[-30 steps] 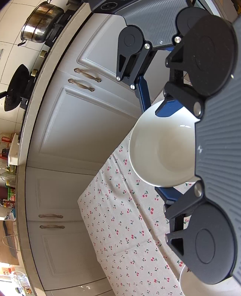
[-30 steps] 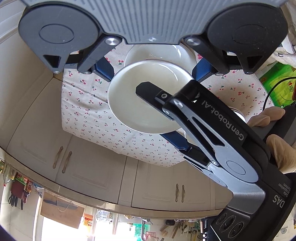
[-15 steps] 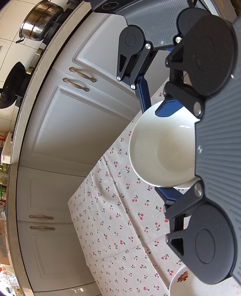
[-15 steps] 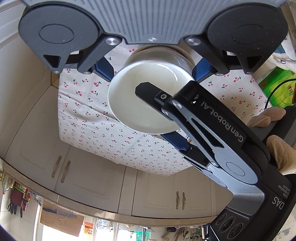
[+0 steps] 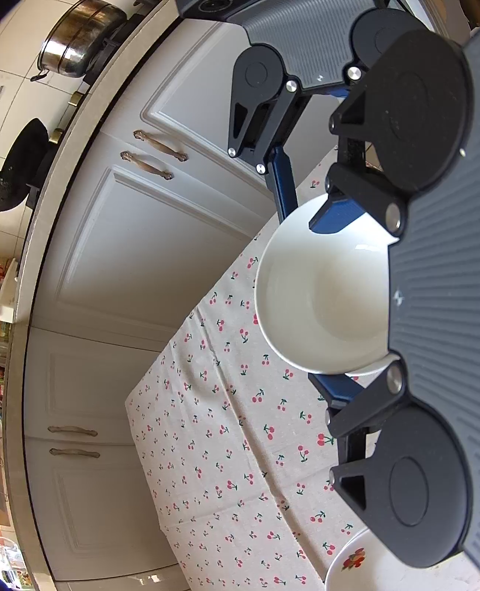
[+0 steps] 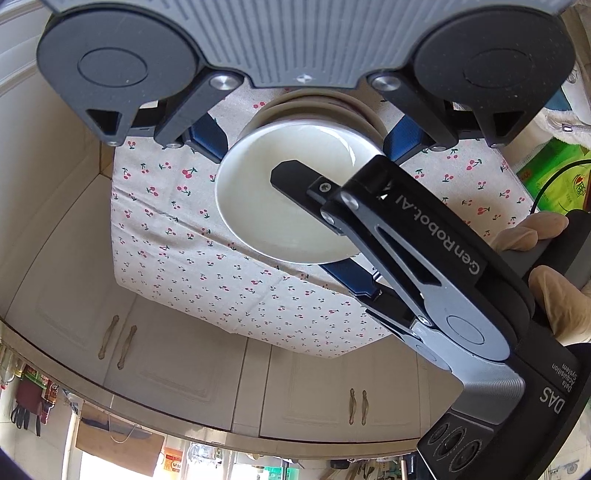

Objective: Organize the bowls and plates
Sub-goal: 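Lower the white bowl into the nested bowls and open the left gripper, then grasp the rim of the three-bowl stack with the right gripper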

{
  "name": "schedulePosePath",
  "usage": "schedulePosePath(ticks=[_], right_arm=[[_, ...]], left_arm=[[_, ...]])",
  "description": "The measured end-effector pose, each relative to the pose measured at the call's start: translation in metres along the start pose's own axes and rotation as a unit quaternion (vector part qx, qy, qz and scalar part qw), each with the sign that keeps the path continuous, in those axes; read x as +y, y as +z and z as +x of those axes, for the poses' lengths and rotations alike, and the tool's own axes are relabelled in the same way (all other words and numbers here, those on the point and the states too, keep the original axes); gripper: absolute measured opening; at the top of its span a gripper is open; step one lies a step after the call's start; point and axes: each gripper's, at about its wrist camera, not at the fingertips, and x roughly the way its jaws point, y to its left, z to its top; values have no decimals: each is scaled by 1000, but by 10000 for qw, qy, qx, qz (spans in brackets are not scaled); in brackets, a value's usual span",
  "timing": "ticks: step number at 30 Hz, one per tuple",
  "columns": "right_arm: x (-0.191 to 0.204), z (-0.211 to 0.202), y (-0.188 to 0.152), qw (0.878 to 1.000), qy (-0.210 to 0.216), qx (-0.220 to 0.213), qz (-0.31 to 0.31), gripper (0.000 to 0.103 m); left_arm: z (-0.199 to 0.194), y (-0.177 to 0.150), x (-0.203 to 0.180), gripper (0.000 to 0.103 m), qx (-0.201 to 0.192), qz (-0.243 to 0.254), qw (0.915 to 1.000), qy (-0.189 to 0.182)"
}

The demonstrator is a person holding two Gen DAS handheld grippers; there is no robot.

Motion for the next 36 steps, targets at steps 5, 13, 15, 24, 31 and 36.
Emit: schedulePosePath(ticks=[5,13,15,24,31,36], right_arm=[[0,0,0,10000,4,10,-2,94],[0,1,0,10000,14,14,11,93],[0,1,0,10000,15,15,8,94],[-1,3,-2,10000,55,40,19,94],[6,-6,1,9995,5,-241,-182,103],[9,-10,-8,9992,-72,-249,-293,103]], left_arm=[[2,-1,2,78,24,-26,10000,-27],[3,-2,2,78,37,-24,10000,-26],[3,-2,3,78,42,-39,10000,-32],[5,-4,4,80,6,-38,10000,-23],[-2,-1,1,86,-206,106,9997,-36],[-17,-1,0,94,-461,220,9987,-53]])
